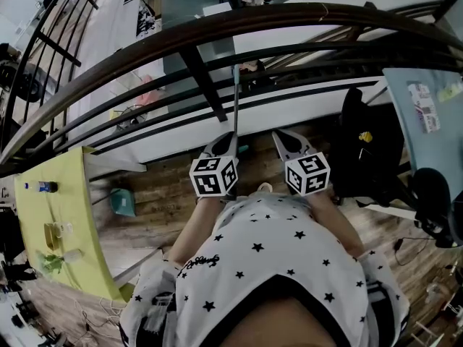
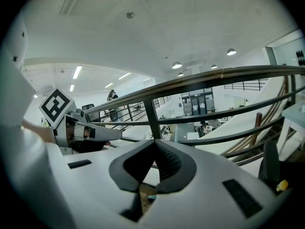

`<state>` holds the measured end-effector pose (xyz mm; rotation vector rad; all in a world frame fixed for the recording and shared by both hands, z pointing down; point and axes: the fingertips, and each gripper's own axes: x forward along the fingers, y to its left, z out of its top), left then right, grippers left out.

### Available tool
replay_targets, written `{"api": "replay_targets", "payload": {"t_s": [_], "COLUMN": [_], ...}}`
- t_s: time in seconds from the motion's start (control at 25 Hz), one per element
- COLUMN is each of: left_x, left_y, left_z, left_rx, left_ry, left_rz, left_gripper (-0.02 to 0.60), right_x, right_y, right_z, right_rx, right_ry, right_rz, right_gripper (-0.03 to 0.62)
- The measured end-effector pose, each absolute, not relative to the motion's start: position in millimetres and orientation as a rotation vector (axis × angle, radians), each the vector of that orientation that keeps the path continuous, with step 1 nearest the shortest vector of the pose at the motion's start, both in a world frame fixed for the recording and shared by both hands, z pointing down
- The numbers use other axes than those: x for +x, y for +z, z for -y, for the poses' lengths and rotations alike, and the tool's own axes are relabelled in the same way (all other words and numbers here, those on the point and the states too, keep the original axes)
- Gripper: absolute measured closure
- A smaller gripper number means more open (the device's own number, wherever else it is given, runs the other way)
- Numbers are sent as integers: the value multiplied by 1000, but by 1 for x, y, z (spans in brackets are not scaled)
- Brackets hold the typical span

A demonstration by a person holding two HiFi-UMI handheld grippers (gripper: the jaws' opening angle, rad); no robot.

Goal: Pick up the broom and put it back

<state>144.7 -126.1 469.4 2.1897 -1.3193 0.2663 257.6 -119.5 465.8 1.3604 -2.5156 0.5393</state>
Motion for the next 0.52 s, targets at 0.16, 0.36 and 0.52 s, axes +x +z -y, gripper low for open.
{"api": "replay_targets", "payload": {"t_s": [0.16,0.36,0.52], "left_x": [142,141,141], "left_y": [469,470,471], "left_z": [127,128,130], "left_rx": [2189,2192,2195], "left_ry": [268,269,267], "left_rz": [1320,1317,1310], "left_gripper": [569,569,569], "right_x": [254,252,251], "right_y": [466,467,468], "right_z": [120,120,121], "right_rx": [1354,1346,1352], "right_ry": [539,540,558], "right_rz": [2509,2505,2503], "right_gripper": [601,600,600]}}
